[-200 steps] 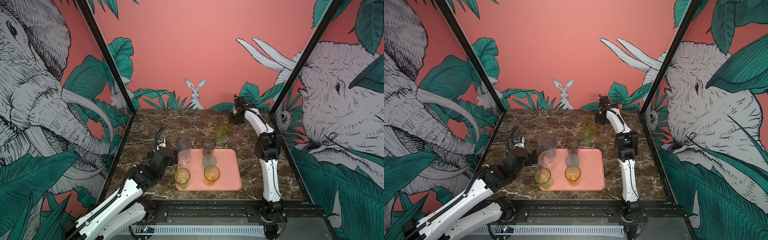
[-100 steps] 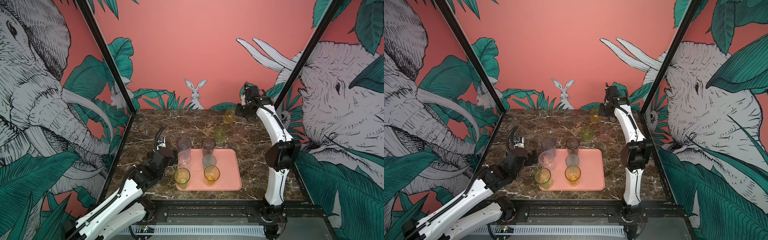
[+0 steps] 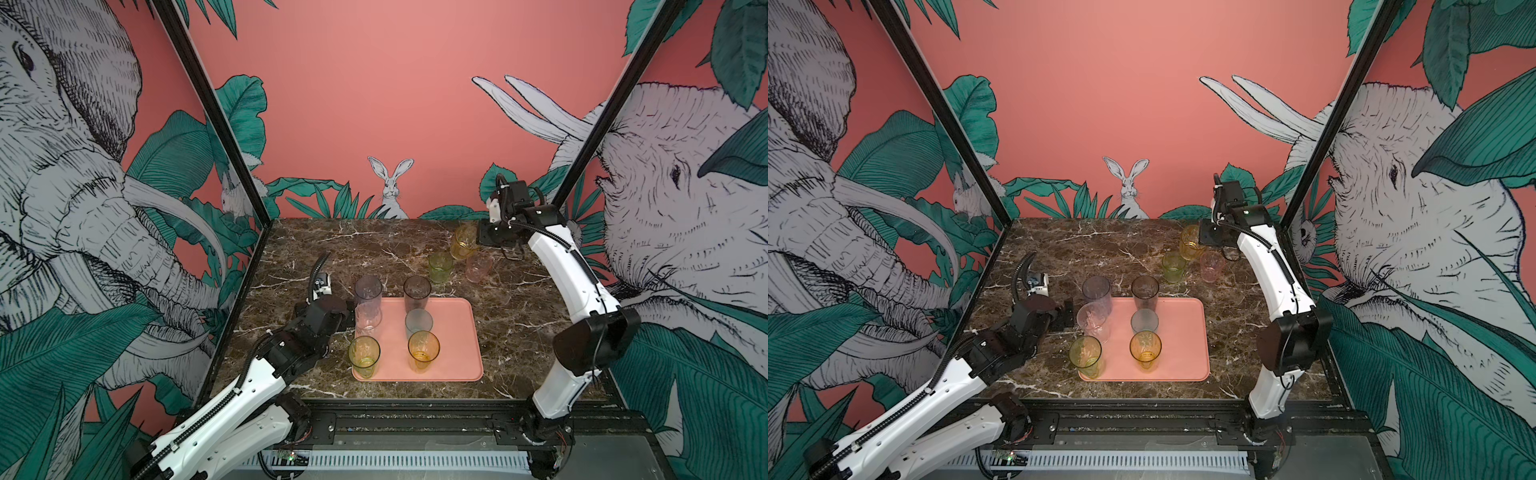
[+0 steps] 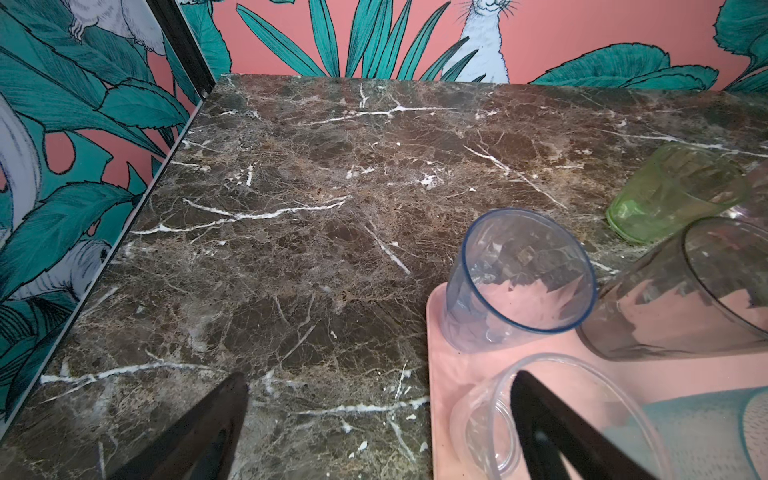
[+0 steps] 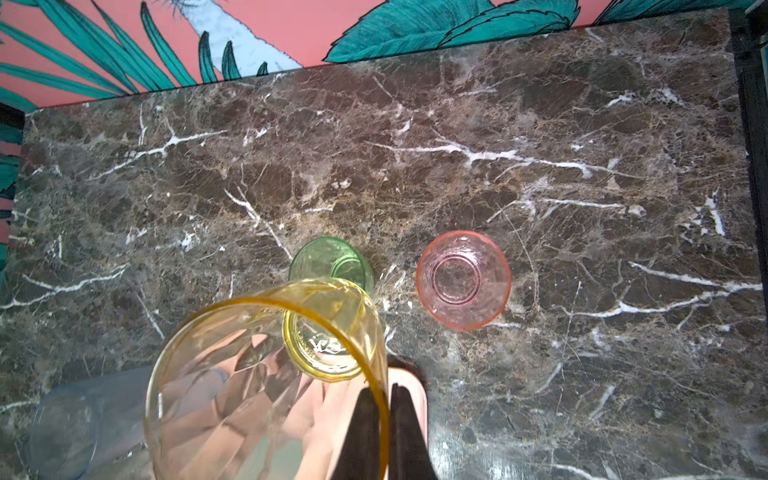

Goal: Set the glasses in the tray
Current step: 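Lift the yellow glass and carry it toward the tray with the right gripper, then lower the yellow glass onto the tray corner farthest from the robot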

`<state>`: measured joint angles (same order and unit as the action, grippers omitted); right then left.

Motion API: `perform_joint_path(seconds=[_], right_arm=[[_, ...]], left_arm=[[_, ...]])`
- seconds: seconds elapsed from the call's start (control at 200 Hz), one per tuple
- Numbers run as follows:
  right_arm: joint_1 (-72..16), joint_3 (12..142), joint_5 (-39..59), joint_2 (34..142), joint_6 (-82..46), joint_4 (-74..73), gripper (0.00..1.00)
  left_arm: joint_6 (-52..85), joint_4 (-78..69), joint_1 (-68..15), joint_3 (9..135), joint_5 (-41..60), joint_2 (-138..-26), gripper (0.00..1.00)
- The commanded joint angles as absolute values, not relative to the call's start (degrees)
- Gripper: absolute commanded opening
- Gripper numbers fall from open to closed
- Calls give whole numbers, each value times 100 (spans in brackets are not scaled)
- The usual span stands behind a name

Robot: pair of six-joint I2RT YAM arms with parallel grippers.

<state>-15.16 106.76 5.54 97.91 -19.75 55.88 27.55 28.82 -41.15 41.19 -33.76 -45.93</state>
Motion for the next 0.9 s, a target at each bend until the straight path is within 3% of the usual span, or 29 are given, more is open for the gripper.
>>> perform_joint_path(seconds=[0.0,0.5,0.895], right_arm=[[-1683,10340,403,9327,-1943,5398,0],[-2482,8501,-114,8218,-2048,4784,0],[-2706,7303,-310,7998,-2184,4010,0]], left_arm=[[2758,2804,-4087,4028,-3495,-4535,99],[2760,2673,-4078,3899,-3488,-4552,99],[2795,2610,-4069,3867,-3400,-4596,99]])
